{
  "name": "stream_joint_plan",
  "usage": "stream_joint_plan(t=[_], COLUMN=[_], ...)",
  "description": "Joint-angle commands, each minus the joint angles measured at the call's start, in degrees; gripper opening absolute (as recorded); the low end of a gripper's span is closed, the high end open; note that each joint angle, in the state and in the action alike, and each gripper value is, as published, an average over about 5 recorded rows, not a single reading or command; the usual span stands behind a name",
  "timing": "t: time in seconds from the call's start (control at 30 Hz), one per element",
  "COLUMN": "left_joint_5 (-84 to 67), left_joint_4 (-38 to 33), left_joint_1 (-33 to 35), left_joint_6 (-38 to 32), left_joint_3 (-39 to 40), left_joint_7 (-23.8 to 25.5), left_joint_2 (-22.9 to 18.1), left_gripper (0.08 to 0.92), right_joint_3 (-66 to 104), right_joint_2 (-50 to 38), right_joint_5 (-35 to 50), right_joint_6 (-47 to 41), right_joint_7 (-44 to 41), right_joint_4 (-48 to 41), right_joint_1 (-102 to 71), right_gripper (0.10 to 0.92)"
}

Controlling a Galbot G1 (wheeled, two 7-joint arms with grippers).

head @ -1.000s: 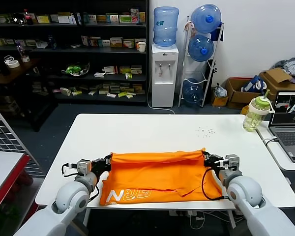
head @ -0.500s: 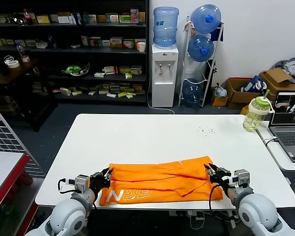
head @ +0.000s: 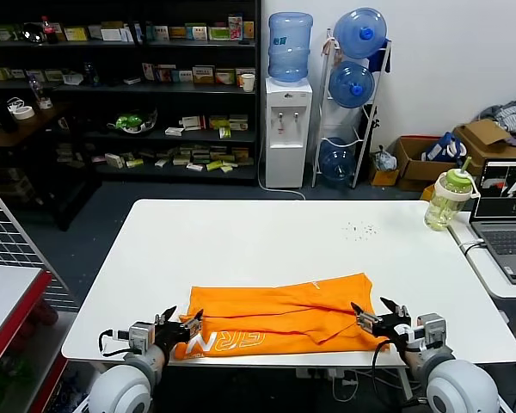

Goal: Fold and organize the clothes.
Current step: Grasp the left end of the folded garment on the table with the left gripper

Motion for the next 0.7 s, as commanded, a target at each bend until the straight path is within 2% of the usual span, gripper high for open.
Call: stream_joint_plan(t=[0.03,0.13,0.2,0.7], left_joint_5=[2.6,2.8,3.0,5.9], left_joint_4=[5.6,6.1,6.3,7.3], left_joint_1=[1.0,1.3,1.5,1.2], left_joint_6=[-3.3,-3.7,-4.0,-7.1], left_joint_3=[-0.2,0.0,0.0,0.3], left_joint_7=[0.7,1.0,1.2,1.5], left_joint_2=[-5.4,-5.4,-5.6,-7.1], left_gripper=[0.796,0.807,0.771,0.341], right_joint_3=[1.6,1.6,1.5,0.8], right_joint_2=[0.5,0.7,0.8,1.1], right_joint_5=[-1.0,-0.9,-0.9,-1.1], right_joint_6=[0.1,0.2,0.2,0.5], right_joint_7=[-0.3,-0.2,-0.2,-0.2], right_joint_4=[1.3,1.2,1.1,0.0], right_joint_1=[-2.9,-2.8,-2.7,-2.0], right_gripper=[0.819,0.822,0.822,0.823])
